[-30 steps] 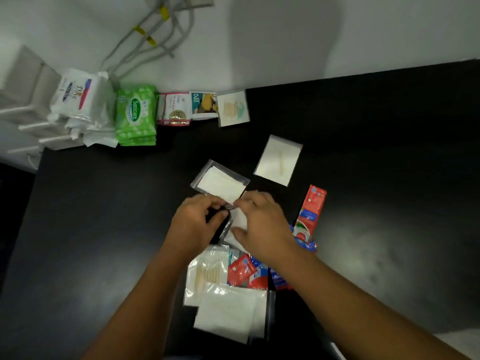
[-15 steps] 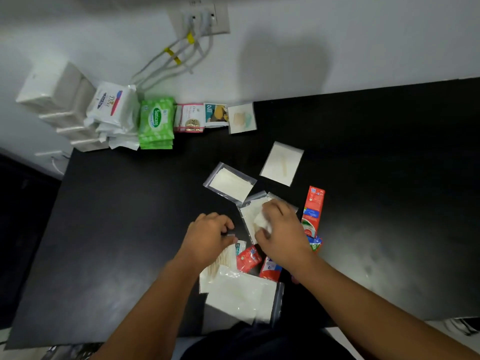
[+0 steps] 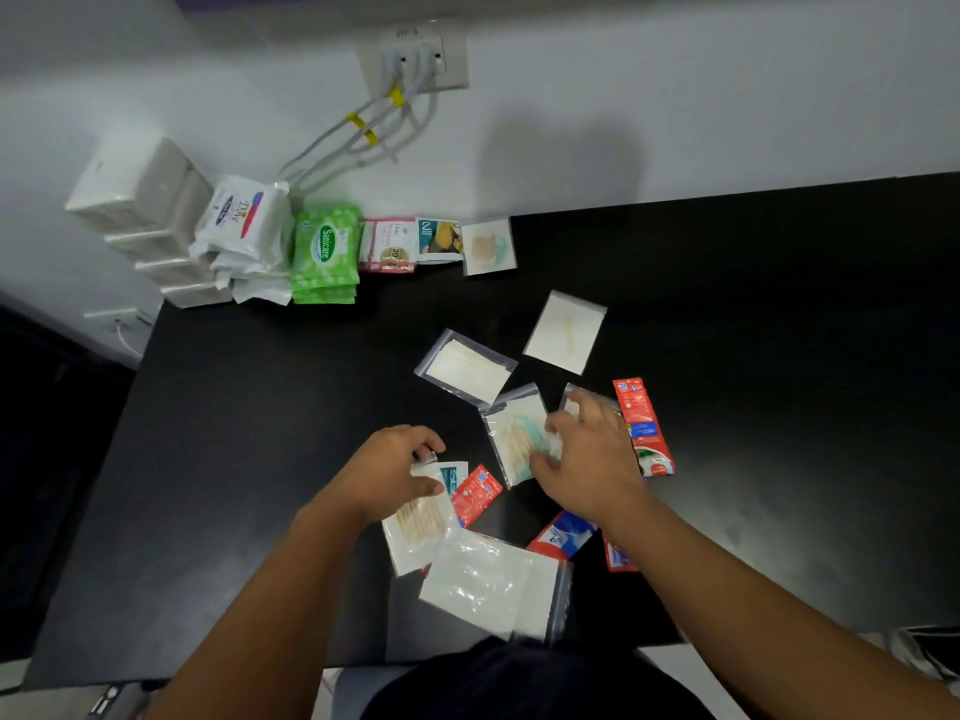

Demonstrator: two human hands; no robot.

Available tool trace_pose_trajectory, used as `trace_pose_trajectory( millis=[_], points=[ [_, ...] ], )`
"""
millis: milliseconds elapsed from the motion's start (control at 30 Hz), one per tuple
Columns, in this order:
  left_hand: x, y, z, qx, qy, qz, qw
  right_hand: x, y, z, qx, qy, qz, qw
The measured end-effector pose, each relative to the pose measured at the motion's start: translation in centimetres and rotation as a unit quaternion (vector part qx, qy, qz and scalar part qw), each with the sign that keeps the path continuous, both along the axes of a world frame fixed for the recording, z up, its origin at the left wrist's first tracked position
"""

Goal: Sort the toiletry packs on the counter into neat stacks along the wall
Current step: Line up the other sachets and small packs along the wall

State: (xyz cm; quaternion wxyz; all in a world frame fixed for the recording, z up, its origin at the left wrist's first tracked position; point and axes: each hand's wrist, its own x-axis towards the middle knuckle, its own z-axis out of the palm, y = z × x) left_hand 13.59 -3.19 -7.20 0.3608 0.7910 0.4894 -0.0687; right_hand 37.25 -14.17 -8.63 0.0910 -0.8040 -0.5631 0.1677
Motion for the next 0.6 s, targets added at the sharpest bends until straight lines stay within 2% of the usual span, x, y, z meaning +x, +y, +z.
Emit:
trace_pose_trajectory(
  millis=[100, 200, 433, 533, 600],
  points=[
    [-0.2, 0.2, 0.2, -0.018, -0.007, 0.013, 1.000, -0.4, 1.3, 0.3, -0.038, -0.065, -0.009, 0.997],
    [0.7, 0.4, 0.3, 0.028, -0.020, 0.013, 0.999, -0.8, 2.9, 1.0, -0.087, -0.082, -0.040, 0.992],
    [5.0, 0.2, 0.5, 0.034, -0.063, 0.039, 0.997, -1.2, 5.0, 1.2, -0.165, 0.025, -0.091, 0.982],
    [6.2, 0.1, 0.2, 0.040, -0.042, 0.047, 0.997, -1.2, 5.0, 1.3, -0.142, 0.070, -0.102, 0.982],
    [6.5, 0.1, 0.2, 0.037, -0.059, 0.078, 0.994, -0.9, 4.8, 1.5, -0.096, 0.119, -0.112, 0.982]
  ],
)
